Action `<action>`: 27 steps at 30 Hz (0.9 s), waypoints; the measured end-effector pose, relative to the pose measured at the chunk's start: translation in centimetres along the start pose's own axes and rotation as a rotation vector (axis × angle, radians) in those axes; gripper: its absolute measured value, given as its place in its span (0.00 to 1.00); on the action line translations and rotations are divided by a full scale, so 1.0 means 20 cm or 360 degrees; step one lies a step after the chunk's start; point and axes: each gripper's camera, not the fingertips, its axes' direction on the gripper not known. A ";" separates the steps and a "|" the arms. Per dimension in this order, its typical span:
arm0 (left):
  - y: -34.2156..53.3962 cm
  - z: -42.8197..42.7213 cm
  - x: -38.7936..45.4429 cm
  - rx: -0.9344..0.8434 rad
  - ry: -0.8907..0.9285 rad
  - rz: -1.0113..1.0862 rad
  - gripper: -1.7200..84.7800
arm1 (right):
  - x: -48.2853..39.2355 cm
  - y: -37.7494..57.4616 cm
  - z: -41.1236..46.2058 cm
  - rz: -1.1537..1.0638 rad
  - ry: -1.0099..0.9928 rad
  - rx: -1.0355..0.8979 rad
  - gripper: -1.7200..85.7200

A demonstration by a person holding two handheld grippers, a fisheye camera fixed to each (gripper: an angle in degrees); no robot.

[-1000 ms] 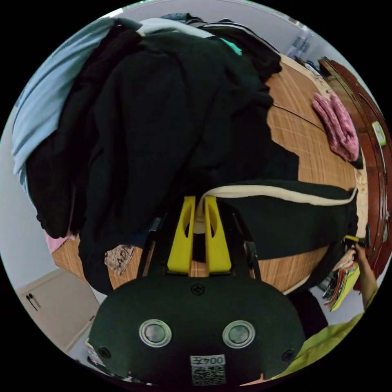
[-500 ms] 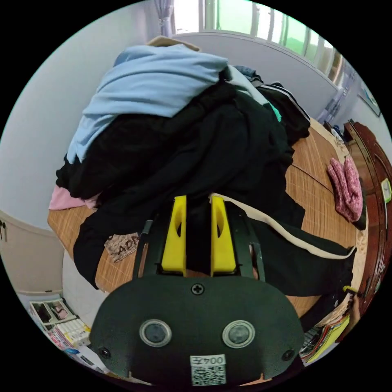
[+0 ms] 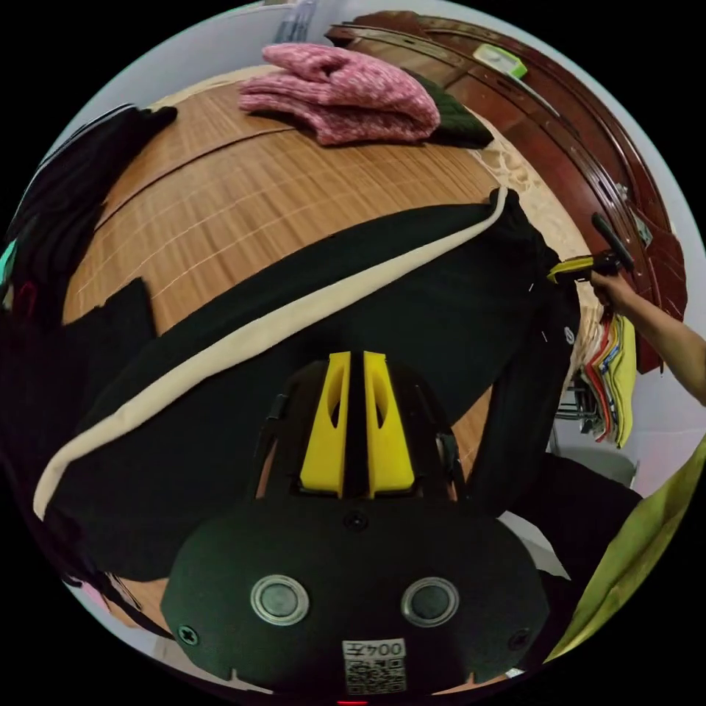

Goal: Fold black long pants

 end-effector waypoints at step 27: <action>-0.42 0.03 -0.02 -0.0306 -0.0265 0.0103 0.02 | -0.13 -0.67 -0.43 -0.0443 -0.0431 0.0414 0.15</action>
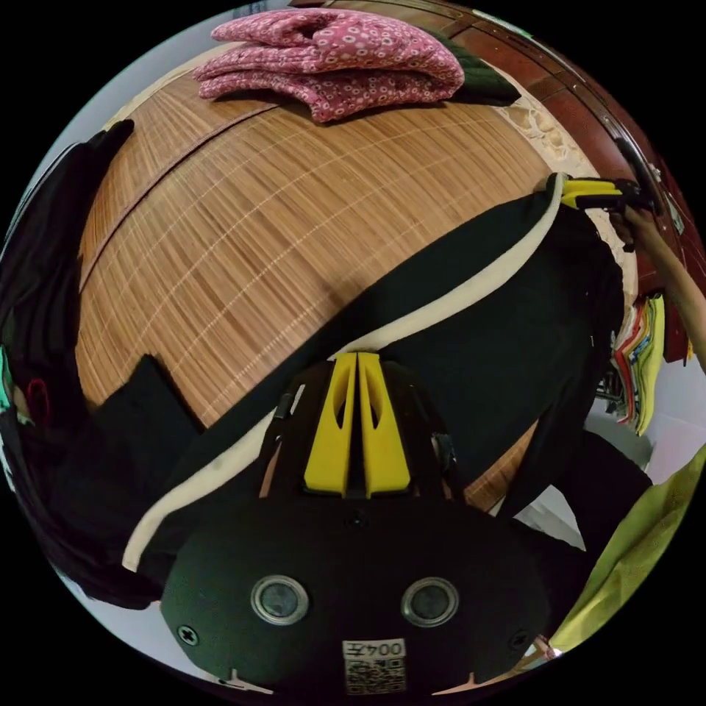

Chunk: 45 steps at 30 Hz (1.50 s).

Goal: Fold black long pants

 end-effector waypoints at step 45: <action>2.42 -0.02 0.19 -0.0106 0.0138 -0.0496 0.15 | -1.04 0.67 0.21 0.0218 -0.0007 -0.0198 0.18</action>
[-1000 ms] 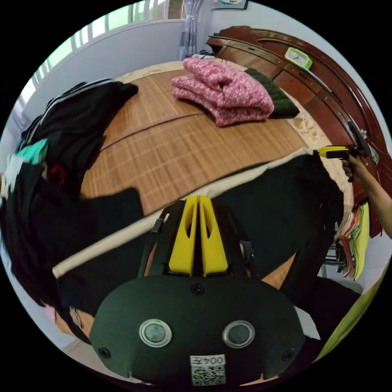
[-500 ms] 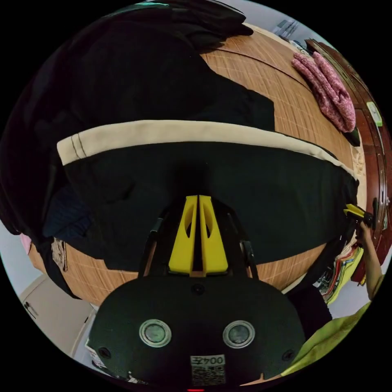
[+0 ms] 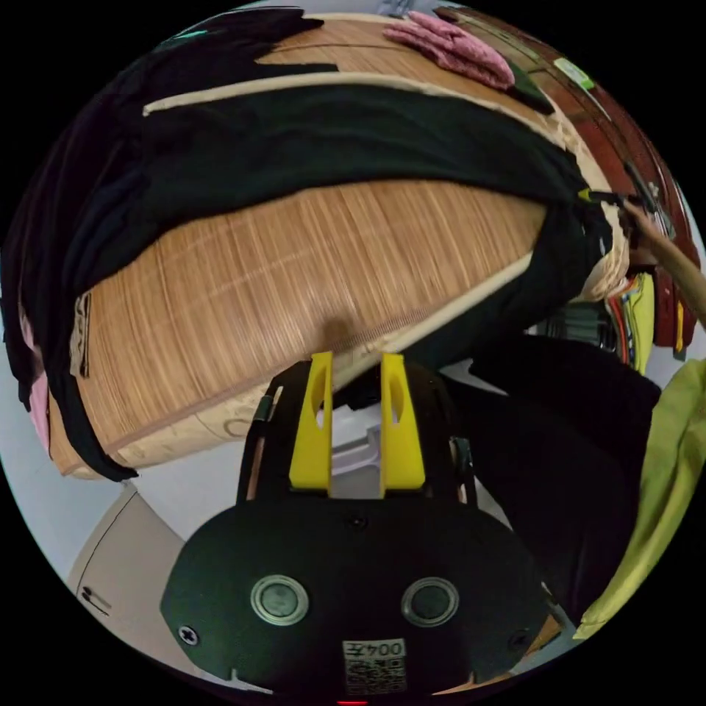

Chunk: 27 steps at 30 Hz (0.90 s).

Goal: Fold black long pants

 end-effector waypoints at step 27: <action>-0.72 -0.33 -0.63 -0.0115 0.0093 -0.0268 0.14 | -0.11 0.54 -0.05 -0.0181 -0.0148 0.0142 0.16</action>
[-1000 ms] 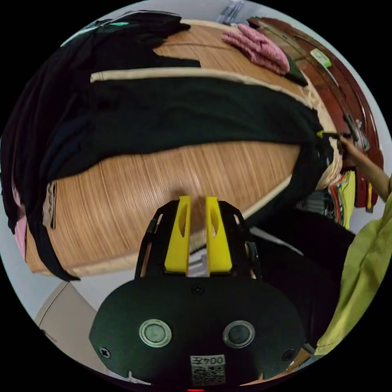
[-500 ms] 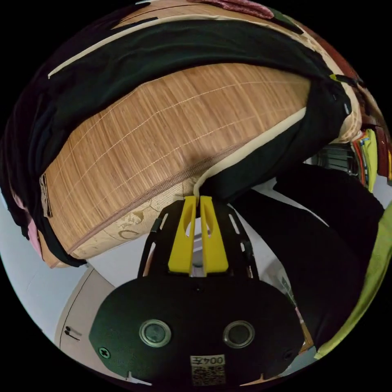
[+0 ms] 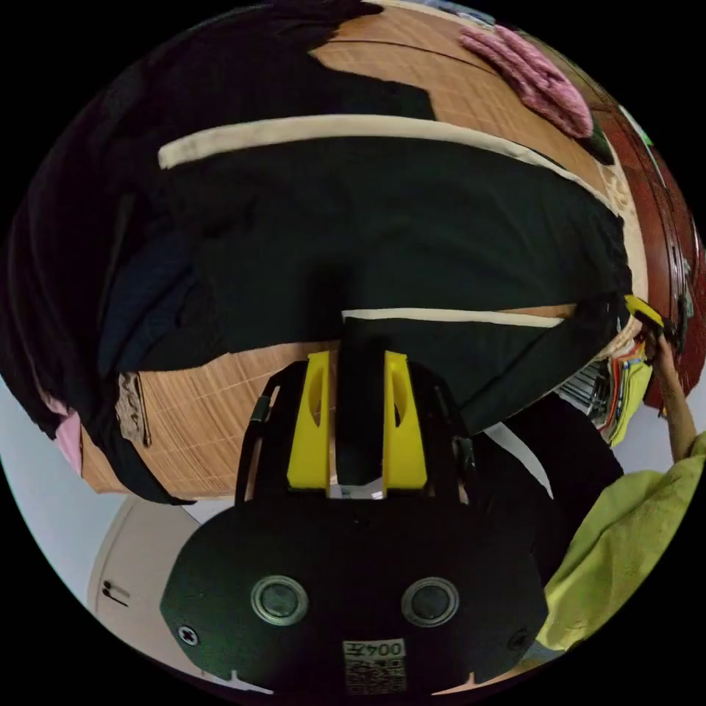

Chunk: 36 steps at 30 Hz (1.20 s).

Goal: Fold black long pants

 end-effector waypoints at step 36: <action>0.59 0.14 0.31 -0.0538 0.0312 0.0966 0.05 | 0.35 0.84 -0.06 0.0588 -0.0219 0.0056 0.16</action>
